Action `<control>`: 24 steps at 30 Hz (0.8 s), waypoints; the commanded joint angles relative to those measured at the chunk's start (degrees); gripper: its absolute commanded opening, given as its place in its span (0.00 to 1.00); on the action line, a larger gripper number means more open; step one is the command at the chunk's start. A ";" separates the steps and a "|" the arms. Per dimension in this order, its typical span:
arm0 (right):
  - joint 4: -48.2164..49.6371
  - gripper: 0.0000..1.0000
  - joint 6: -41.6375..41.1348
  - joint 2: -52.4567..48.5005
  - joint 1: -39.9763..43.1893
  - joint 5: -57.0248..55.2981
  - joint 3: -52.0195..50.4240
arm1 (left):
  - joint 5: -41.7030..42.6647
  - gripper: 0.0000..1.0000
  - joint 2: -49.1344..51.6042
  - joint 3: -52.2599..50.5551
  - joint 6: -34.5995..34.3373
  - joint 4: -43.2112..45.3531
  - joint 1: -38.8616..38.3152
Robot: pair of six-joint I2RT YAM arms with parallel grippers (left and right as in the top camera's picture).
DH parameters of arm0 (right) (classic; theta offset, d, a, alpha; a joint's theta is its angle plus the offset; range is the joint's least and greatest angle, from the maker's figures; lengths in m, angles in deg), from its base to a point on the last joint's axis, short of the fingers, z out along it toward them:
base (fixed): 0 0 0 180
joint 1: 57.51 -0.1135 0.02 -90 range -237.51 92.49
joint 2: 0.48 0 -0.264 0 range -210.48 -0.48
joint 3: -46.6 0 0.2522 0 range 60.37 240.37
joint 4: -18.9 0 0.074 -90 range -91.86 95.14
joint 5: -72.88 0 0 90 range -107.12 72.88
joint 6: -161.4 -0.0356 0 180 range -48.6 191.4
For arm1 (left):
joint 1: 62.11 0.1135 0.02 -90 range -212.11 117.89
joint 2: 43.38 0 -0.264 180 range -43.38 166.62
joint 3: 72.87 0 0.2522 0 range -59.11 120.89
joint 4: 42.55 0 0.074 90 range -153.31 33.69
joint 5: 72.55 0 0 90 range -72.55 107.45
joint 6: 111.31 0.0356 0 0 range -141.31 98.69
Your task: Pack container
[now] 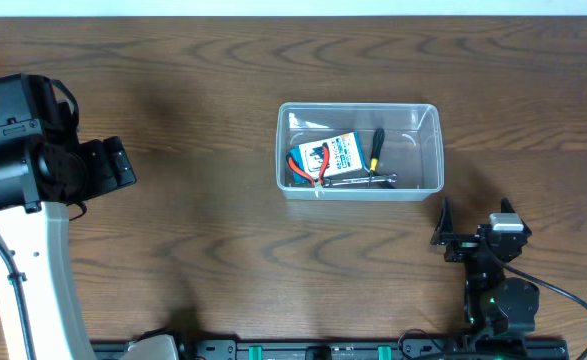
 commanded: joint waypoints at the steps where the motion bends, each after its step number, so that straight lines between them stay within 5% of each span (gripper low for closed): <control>1: -0.26 0.99 -0.15 0.39 0.07 0.04 -0.09 | -0.09 0.98 -0.13 0.59 0.31 -0.20 0.31; 8: -0.26 0.99 -0.15 0.39 0.07 0.04 -0.09 | -0.09 0.98 -2.05 -0.39 0.33 -0.17 -0.96; 17: -0.26 0.99 -0.15 0.39 0.07 0.04 -0.09 | -0.11 0.98 -18.53 -9.01 0.33 -0.15 -11.02; 24: -0.26 0.99 -0.15 0.39 0.07 0.04 -0.09 | 0.35 0.98 -33.29 -20.26 0.22 10.73 -11.85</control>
